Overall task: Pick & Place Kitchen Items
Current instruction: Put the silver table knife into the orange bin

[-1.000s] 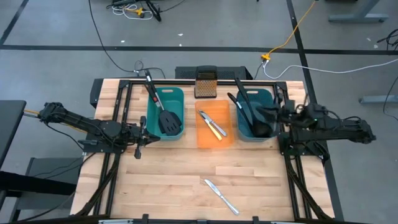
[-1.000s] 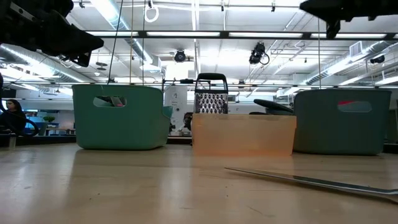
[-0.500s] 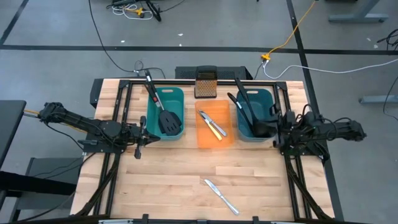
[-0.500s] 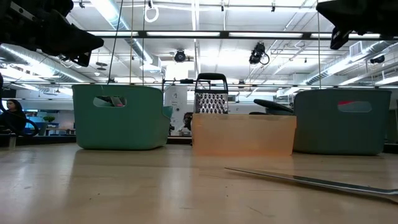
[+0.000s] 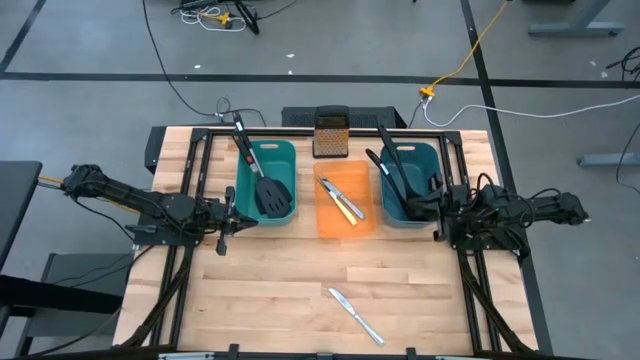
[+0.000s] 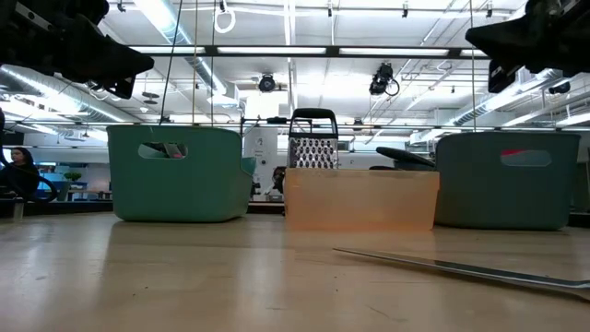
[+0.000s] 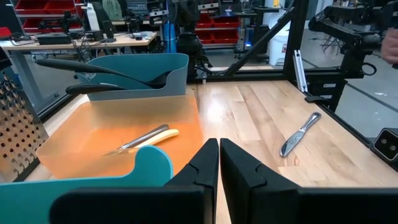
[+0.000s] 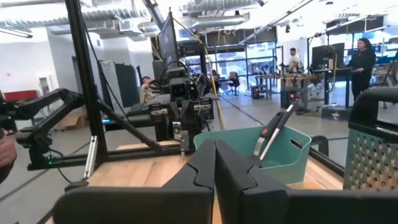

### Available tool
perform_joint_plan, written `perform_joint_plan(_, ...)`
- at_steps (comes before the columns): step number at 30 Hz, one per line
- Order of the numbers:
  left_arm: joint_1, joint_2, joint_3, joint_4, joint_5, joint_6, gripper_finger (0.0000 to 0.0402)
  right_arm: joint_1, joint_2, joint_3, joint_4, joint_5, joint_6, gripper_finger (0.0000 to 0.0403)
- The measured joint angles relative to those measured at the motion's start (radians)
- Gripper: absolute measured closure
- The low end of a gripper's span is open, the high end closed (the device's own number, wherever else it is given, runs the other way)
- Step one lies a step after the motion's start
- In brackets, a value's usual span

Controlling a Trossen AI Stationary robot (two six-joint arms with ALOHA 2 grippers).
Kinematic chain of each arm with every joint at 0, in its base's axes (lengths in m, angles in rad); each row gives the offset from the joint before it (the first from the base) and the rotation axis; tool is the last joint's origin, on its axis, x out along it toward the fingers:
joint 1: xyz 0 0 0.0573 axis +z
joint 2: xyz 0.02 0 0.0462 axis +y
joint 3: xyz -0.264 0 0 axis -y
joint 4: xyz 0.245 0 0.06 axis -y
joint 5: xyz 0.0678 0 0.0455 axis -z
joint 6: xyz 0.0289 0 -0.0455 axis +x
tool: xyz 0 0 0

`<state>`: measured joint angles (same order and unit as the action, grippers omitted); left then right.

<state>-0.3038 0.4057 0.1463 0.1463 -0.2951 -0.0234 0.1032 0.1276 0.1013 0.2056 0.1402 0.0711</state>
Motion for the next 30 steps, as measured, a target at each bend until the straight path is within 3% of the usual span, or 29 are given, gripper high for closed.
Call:
perform_joint_plan(10,0.000,0.000,0.000,0.002,0.000,-0.003,0.0381,0.010,0.015,0.000,0.058,-0.029,-0.001,0.0398)
perform_joint_plan(14,0.000,0.000,0.000,0.002,0.000,-0.003,0.0381,0.071,0.111,0.034,0.071,-0.017,0.019,0.0398)
perform_joint_plan(21,0.000,0.000,0.000,0.002,0.000,-0.009,0.0381,0.258,0.474,0.244,-0.050,0.177,0.070,0.0394)
perform_joint_plan(26,0.000,0.000,0.000,0.002,0.000,-0.010,0.0381,0.375,0.769,0.470,-0.289,0.276,0.208,0.0386)
perform_joint_plan(30,0.000,0.000,0.000,0.002,0.000,-0.017,0.0381,0.455,1.000,0.642,-0.444,0.296,0.330,0.0390)
